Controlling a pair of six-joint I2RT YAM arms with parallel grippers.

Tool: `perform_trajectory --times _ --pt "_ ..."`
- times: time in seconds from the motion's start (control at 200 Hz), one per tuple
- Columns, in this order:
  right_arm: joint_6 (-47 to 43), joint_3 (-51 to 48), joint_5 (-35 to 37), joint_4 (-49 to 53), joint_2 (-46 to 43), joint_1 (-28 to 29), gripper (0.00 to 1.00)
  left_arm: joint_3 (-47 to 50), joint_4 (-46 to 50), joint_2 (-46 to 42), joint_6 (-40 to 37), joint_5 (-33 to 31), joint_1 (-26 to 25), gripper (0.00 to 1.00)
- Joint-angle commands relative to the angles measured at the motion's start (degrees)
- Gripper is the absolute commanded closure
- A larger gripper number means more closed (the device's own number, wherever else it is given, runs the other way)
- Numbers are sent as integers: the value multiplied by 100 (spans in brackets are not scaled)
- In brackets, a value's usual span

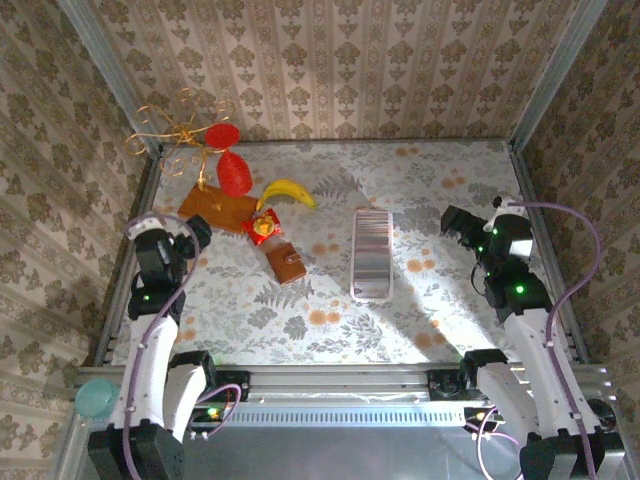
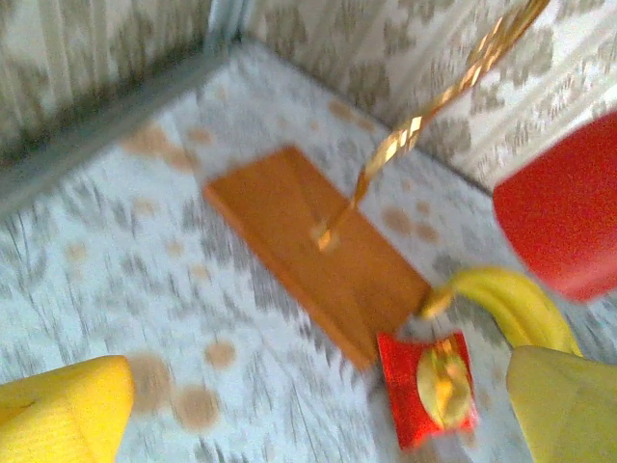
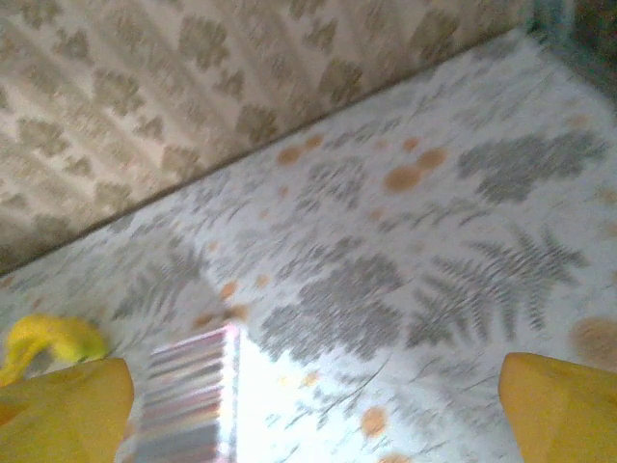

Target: Put the credit cards into the card holder

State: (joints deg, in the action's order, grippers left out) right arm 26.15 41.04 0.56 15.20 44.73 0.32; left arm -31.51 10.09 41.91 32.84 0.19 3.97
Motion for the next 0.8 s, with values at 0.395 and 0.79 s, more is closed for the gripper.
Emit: perform_trajectory --times 0.395,0.79 --pt "347 2804 -729 1175 3432 3823 34 1042 -915 1049 1921 1860 -1842 12" --pt "934 5092 -1031 1433 6975 4415 72 954 -1719 2175 2264 1542 -2259 24"
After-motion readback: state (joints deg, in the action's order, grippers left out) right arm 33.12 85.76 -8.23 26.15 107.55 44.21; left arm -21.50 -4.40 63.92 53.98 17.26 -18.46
